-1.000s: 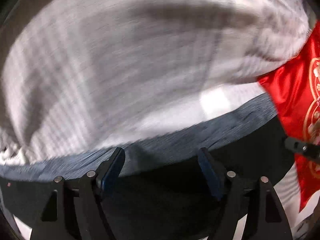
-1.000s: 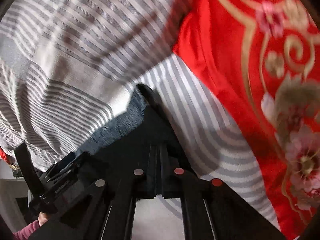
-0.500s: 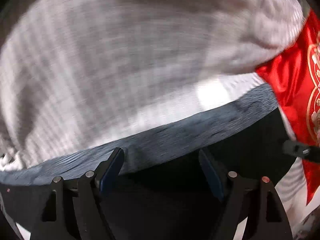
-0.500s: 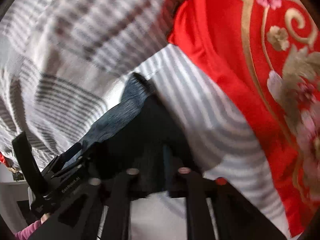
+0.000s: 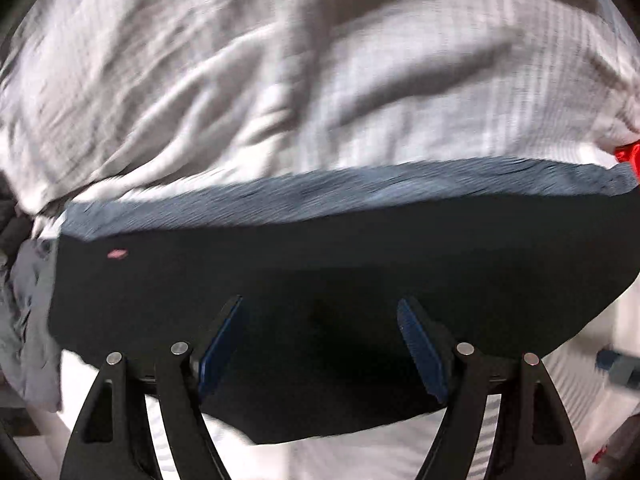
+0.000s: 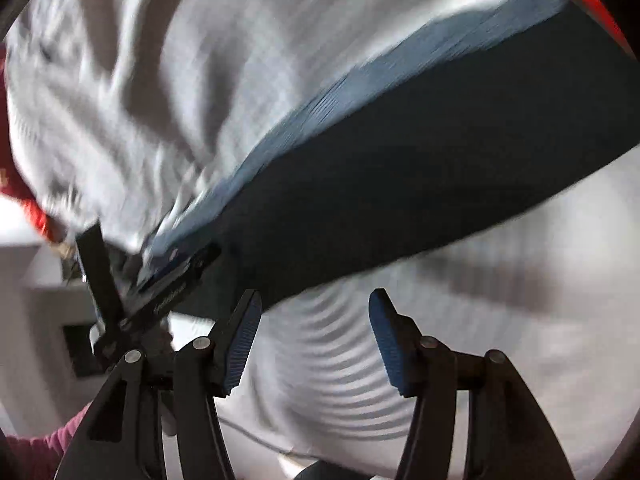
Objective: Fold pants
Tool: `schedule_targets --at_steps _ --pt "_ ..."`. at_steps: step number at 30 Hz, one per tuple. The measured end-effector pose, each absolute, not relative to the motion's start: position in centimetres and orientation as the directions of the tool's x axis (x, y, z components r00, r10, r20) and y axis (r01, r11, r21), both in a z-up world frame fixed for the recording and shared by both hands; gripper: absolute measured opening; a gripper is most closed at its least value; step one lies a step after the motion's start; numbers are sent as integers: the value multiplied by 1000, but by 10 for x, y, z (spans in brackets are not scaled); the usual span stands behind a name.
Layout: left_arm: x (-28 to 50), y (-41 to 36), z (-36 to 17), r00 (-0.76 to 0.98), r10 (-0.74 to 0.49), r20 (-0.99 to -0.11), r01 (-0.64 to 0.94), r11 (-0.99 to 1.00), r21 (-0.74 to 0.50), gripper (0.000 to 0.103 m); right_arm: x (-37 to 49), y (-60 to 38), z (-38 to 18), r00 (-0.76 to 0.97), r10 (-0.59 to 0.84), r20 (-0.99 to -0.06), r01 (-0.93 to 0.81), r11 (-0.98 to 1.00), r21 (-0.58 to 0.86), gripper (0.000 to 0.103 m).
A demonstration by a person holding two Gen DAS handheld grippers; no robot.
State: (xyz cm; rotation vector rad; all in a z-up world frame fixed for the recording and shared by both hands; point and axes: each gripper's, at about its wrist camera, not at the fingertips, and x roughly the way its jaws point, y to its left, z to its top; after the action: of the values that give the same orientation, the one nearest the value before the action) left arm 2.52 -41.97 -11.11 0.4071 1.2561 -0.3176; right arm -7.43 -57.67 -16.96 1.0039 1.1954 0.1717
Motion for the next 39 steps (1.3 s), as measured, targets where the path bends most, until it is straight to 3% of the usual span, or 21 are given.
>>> schedule_targets --at_steps 5,8,21,23,25,26,29,34,39 --pt "33 -353 -117 304 18 -952 423 893 152 78 -53 -480 -180 354 679 -642 313 561 766 60" --pt "34 -354 -135 311 30 -950 403 901 161 78 -35 -443 -190 322 698 -639 293 568 769 60" --pt "80 -302 -188 321 51 -946 396 900 183 78 13 -375 -229 329 721 -609 311 527 791 60" --pt "80 -301 -188 324 47 -945 402 897 183 78 16 -373 -230 343 727 -594 318 505 802 48" --pt "86 -297 -191 314 39 -949 400 901 170 78 17 -376 -226 363 723 -588 315 499 807 17" --pt "89 -295 -191 309 34 -950 399 903 162 78 18 -378 -222 368 719 -589 312 501 807 10" --pt "89 -292 -191 306 23 -952 405 901 152 78 13 -382 -210 371 726 -579 279 508 815 8" --pt "89 -291 -199 323 30 -946 419 892 171 83 3 -369 -222 286 713 -641 289 573 767 7" --pt "85 -291 -197 322 23 -947 425 890 166 88 -17 -366 -218 268 772 -576 279 510 814 10"
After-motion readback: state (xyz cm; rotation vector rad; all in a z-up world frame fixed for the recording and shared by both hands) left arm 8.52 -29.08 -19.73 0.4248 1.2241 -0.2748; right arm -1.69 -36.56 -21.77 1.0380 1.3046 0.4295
